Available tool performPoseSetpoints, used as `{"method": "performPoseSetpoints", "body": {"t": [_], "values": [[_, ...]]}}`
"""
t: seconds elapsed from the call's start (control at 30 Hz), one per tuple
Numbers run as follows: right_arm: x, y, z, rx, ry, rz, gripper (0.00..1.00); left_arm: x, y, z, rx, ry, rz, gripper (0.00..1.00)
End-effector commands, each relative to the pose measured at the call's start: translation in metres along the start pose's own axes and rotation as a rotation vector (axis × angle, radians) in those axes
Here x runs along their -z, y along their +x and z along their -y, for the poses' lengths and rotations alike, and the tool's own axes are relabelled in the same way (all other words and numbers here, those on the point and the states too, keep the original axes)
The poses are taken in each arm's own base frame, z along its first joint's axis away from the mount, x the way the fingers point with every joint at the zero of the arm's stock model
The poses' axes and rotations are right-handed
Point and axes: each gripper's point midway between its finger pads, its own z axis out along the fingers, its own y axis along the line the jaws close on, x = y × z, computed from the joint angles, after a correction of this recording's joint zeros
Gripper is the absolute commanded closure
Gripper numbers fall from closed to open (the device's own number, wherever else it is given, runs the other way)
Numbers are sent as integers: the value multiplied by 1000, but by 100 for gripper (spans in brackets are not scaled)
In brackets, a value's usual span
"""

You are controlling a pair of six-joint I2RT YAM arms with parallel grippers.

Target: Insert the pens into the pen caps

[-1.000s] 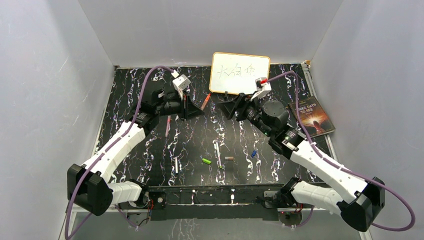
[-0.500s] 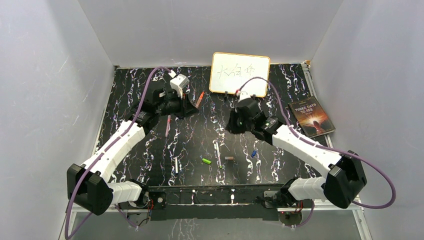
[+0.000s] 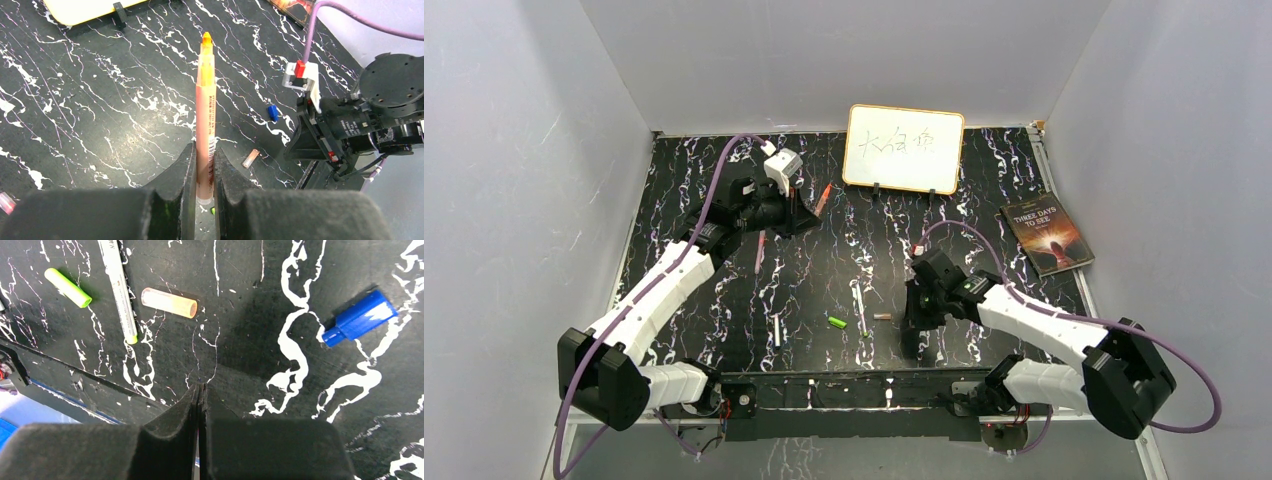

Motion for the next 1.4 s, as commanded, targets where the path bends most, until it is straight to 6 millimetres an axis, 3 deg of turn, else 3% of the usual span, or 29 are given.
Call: {"method": "performPoseSetpoints", "body": {"t": [0.0, 0.27, 0.63, 0.97, 1.1, 1.27, 1.3, 1.37], "values": [[-9, -8, -17, 2, -87, 17, 100, 8, -10, 7, -23, 6, 27, 100], [-23, -32, -29, 57, -85, 34, 100, 8, -10, 5, -24, -2, 24, 100], [-47, -49, -30, 88, -58, 51, 100, 10, -7, 2, -32, -22, 11, 100], [-55, -71, -27, 126, 0, 91, 100, 10, -5, 0, -35, -33, 5, 100], [-41, -84, -42, 180, -47, 128, 100, 11, -4, -1, -37, -38, 2, 100], [2, -106, -79, 360, -193, 240, 100, 10, -4, -1, -37, -37, 1, 100], [10, -112, -83, 394, -201, 273, 98, 10, -4, -1, -37, -35, 2, 100], [17, -123, -84, 457, -189, 333, 82, 10, -6, 0, -40, -32, 6, 100]]}}
